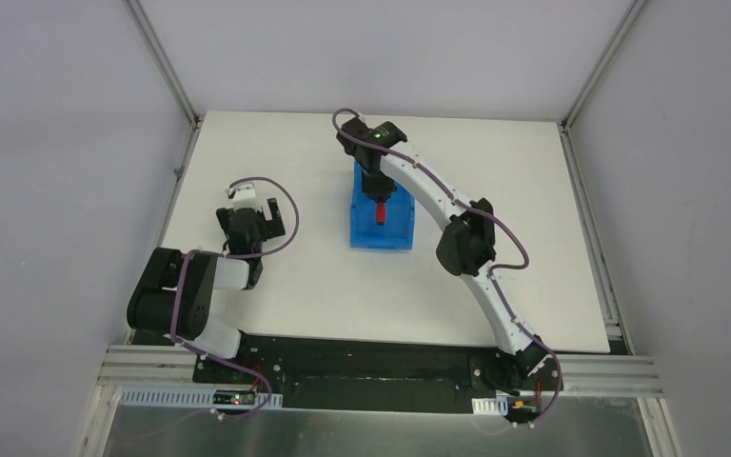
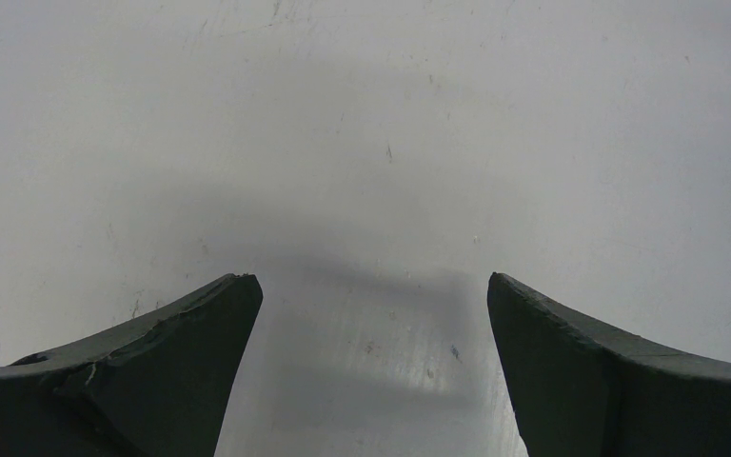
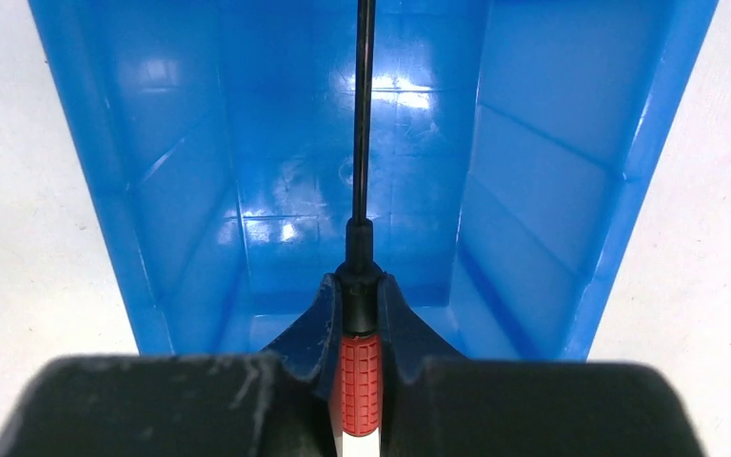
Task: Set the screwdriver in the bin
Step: Place the screwdriver in the bin.
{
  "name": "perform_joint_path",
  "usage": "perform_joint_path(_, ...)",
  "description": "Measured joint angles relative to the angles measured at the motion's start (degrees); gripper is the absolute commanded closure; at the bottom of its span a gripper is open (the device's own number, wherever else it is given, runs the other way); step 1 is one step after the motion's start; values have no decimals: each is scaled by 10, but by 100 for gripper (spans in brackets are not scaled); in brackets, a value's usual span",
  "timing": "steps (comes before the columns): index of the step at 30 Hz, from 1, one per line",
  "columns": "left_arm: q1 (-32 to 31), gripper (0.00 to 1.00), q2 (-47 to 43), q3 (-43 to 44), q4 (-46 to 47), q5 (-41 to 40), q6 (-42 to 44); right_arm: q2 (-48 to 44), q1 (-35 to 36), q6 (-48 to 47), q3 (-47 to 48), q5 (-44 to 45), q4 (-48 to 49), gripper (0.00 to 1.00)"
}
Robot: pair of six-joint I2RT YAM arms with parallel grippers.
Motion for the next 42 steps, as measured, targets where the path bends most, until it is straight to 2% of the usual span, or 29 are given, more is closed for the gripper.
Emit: perform_joint_path(42,0,1,0,0,0,0,0,96,-14,-5,47,21,7,100)
